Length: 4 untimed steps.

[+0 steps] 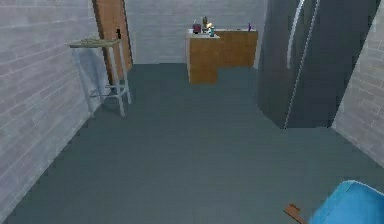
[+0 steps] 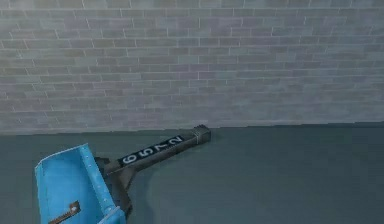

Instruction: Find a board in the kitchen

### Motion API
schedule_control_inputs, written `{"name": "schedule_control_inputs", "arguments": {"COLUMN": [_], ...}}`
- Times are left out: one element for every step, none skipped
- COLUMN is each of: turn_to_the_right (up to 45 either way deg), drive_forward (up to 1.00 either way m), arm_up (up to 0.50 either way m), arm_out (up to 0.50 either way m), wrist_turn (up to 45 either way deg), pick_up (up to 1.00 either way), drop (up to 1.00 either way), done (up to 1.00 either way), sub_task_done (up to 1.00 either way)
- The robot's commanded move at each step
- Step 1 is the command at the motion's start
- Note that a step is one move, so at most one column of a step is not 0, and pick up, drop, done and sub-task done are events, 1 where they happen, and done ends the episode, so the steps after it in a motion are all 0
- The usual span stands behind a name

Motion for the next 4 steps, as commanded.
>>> {"name": "schedule_control_inputs", "arguments": {"turn_to_the_right": [0.0, -6.0, 0.0, -3.0], "drive_forward": [0.60, 0.00, 1.00, 0.00], "arm_up": [0.00, 0.00, 0.00, 0.00], "arm_out": [0.00, 0.00, 0.00, 0.00], "wrist_turn": [0.0, 0.0, 0.0, 0.0], "pick_up": [0.00, 0.00, 0.00, 0.00], "drop": [0.00, 0.00, 0.00, 0.00], "done": [0.00, 0.00, 0.00, 0.00], "sub_task_done": [0.00, 0.00, 0.00, 0.00]}}
